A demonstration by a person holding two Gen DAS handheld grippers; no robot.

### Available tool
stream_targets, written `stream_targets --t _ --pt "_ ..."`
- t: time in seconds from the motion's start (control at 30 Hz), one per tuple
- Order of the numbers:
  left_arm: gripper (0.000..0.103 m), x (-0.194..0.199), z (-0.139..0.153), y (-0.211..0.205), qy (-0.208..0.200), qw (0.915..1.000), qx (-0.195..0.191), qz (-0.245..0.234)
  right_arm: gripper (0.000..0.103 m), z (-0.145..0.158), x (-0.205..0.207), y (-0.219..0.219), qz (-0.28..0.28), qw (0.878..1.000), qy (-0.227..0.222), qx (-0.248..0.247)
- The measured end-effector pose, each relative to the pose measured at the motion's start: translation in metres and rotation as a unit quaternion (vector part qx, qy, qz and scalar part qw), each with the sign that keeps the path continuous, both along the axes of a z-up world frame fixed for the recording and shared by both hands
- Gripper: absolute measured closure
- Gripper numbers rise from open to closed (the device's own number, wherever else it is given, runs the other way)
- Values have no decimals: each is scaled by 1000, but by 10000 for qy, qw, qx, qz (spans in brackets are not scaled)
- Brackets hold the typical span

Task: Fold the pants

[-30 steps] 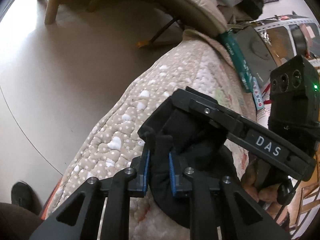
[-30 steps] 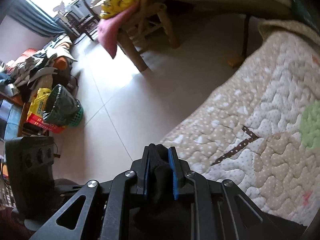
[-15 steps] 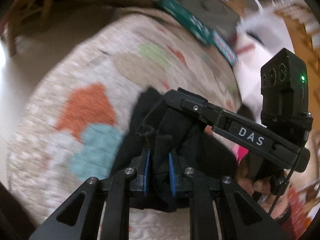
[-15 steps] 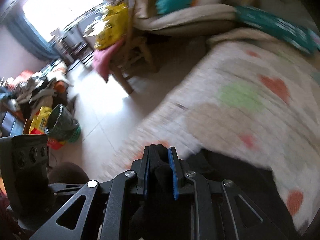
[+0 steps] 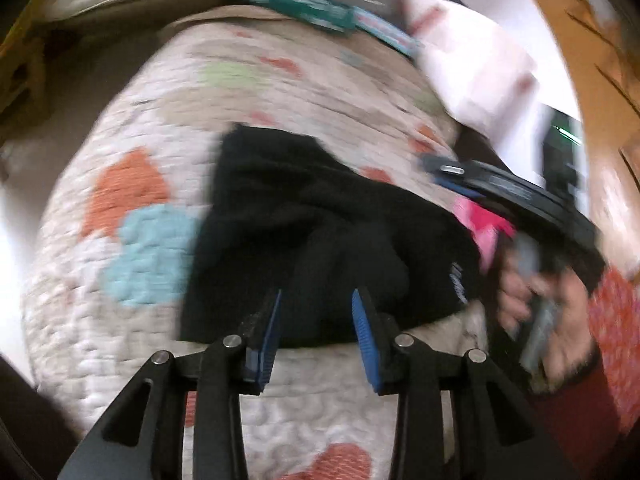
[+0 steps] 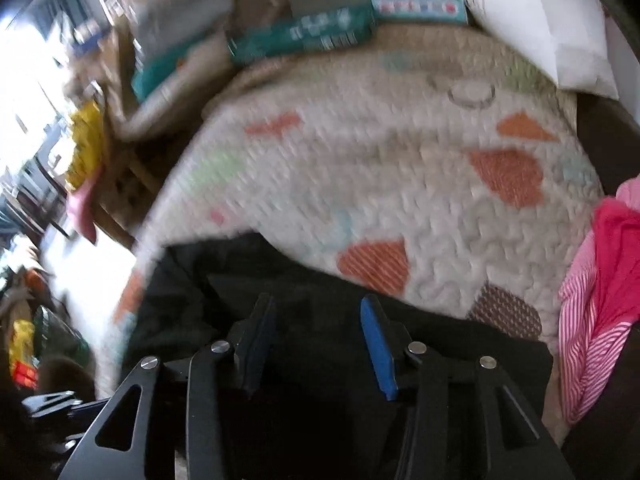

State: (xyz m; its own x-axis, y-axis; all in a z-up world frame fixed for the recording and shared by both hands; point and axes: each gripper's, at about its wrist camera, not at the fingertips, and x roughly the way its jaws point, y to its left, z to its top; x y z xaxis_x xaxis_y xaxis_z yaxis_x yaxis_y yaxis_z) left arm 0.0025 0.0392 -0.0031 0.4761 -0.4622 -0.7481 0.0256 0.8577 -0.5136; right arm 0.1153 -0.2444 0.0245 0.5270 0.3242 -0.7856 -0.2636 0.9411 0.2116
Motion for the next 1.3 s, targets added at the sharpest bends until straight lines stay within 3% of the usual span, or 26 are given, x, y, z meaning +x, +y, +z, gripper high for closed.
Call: stream_targets --t 0.13,0.23,0.33,0.4,0.43,0.47,0.6,0.67,0.73,0.87,0.97,1.1,1.17,1.3 --pt "69 17 -18 27 302 9973 97 655 56 18 -15 38 557 9959 -126 700" --pt "69 34 -32 19 394 9962 386 676 57 3 -19 61 855 9866 347 1342" --pt "69 39 -44 8 421 9955 628 569 58 -28 -29 67 707 9866 811 1230" --pt "68 35 -49 6 294 9959 682 522 65 -51 -32 60 404 9931 929 590" --pt "67 34 -49 6 230 9960 704 498 80 -58 -34 54 319 9941 929 457" --pt "67 32 -49 6 161 9961 750 443 83 -60 -34 48 258 9946 877 489" --pt "67 28 -51 4 -59 9957 878 290 83 -58 -28 27 -278 9928 841 807" --pt "67 28 -51 2 -143 9952 949 213 60 -53 -24 19 -759 9947 608 323" --pt "67 29 -49 2 -87 9948 1007 126 60 -49 -24 -4 -1367 9895 445 156" --pt "67 37 -28 5 -99 9964 829 116 61 -31 -56 -51 -2178 9718 238 873" --pt "65 53 -4 -11 -361 9965 737 -169 57 -26 -99 -76 -2739 9525 13 1335" --pt "62 88 21 -66 -514 9913 741 -958 59 -37 -136 -83 -3169 9366 -8 1494" --pt "60 104 27 -98 -492 9876 623 -1352 60 -42 -139 -81 -3214 9346 -8 1525" --pt "60 130 27 -172 -418 9766 564 -2032 58 -36 -146 -81 -3243 9389 -265 1124"
